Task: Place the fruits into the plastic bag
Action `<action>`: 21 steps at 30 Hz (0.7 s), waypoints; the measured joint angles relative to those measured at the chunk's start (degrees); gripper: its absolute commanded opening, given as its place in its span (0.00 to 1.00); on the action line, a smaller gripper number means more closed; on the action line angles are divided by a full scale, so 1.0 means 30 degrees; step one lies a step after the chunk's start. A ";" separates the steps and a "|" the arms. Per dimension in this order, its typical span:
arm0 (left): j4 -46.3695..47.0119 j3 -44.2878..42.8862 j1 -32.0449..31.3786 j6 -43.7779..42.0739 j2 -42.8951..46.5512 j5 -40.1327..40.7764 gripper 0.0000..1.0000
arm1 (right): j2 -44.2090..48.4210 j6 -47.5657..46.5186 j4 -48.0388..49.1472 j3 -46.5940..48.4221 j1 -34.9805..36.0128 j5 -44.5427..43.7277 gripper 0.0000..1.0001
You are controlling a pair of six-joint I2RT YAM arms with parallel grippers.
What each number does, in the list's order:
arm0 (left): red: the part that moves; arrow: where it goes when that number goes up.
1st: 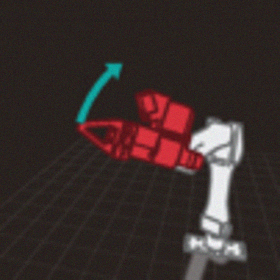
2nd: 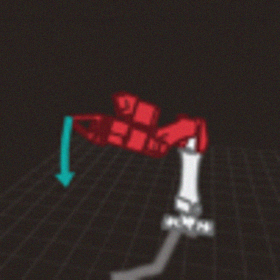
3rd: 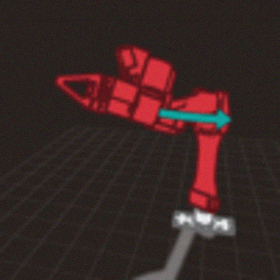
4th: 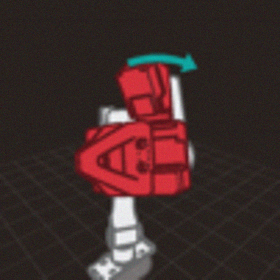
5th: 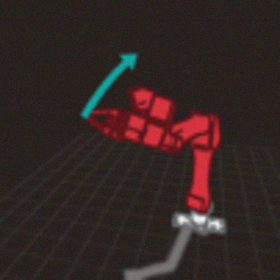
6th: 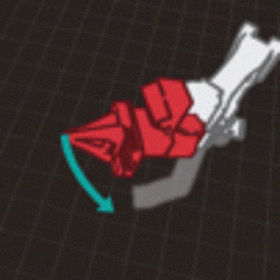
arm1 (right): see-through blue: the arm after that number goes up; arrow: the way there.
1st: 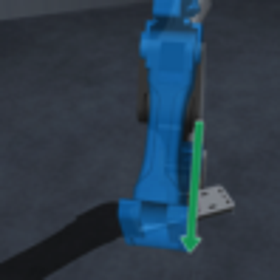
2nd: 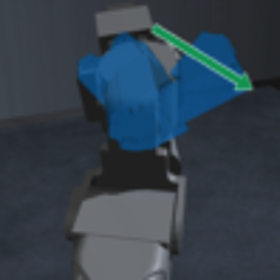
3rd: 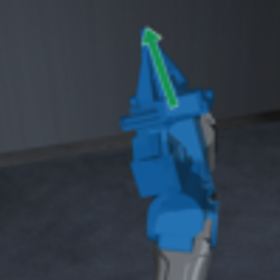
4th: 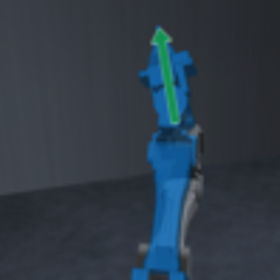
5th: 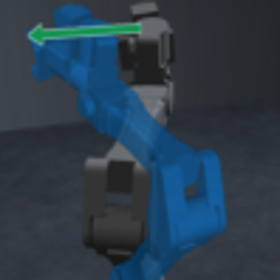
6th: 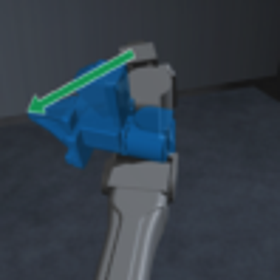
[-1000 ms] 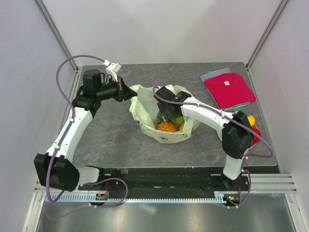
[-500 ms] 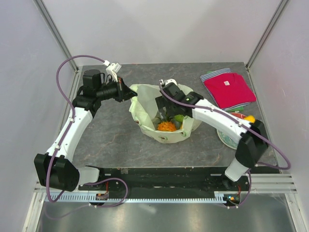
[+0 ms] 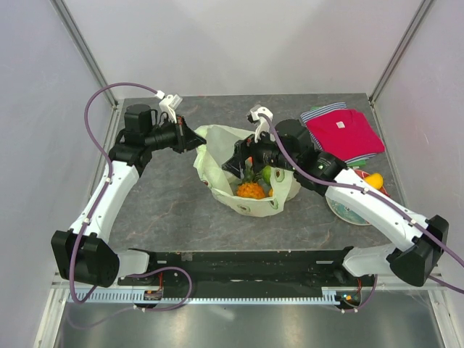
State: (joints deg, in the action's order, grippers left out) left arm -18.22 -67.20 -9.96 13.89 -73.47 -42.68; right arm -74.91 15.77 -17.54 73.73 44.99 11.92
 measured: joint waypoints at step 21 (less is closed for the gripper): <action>0.0029 0.0015 0.0000 0.0000 0.0000 -0.0007 0.02 | 0.3687 0.3162 0.6244 -0.0852 -0.3031 0.2149 0.94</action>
State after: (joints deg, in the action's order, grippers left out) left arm -18.13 -67.16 -9.96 13.89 -73.47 -42.70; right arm -63.86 25.26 1.19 71.18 35.90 18.37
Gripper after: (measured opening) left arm 0.022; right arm 0.937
